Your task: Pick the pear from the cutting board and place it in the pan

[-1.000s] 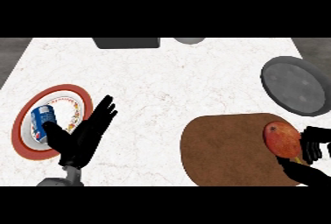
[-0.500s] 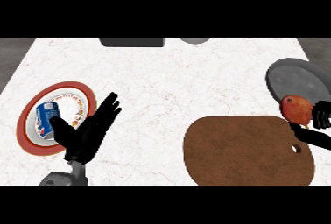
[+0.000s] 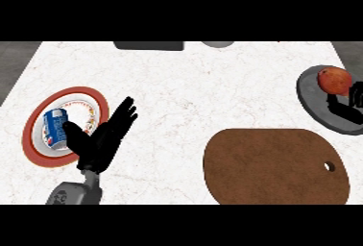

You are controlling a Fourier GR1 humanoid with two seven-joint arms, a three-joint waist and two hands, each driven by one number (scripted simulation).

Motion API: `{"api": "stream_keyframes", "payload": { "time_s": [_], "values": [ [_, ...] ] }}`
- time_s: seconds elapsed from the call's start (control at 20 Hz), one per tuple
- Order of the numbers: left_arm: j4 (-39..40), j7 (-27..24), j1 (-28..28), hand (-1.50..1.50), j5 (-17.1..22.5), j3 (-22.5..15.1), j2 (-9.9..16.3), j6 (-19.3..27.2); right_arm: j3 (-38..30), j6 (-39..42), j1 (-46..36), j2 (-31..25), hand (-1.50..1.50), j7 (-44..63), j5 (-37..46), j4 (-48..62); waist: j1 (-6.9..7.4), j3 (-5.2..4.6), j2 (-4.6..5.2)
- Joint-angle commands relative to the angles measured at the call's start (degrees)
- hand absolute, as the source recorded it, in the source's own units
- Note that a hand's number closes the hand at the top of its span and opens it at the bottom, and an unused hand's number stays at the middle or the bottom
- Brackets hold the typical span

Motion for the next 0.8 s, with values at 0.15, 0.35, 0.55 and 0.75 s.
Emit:
{"api": "stream_keyframes", "payload": {
  "time_s": [0.15, 0.35, 0.55, 0.75],
  "values": [
    [-0.1, -0.3, 0.2, 0.00, 0.4, 0.2, 0.9, -2.2, -7.7, -5.7, -11.0, -2.9, 1.50, -12.3, -2.6, 22.7, 1.17, 0.12, 0.53],
    [-2.6, 2.2, -0.5, 0.00, 0.7, -1.0, -0.1, -1.6, -8.9, -5.9, -15.7, -5.5, 1.50, -13.5, -2.3, 29.3, 2.30, 0.20, 0.82],
    [-0.5, -1.2, 0.2, 0.00, -1.1, -1.5, -0.6, -1.6, -10.7, -5.1, -16.0, -7.2, 1.50, -18.3, -3.3, 32.7, 2.42, 0.27, 1.25],
    [-1.1, 0.9, -1.9, 0.00, 0.2, -0.9, 0.2, -2.6, -3.9, -3.3, -15.7, -9.3, -1.50, -6.9, 4.8, 40.0, 4.31, 0.26, 2.00]
  ]
}}
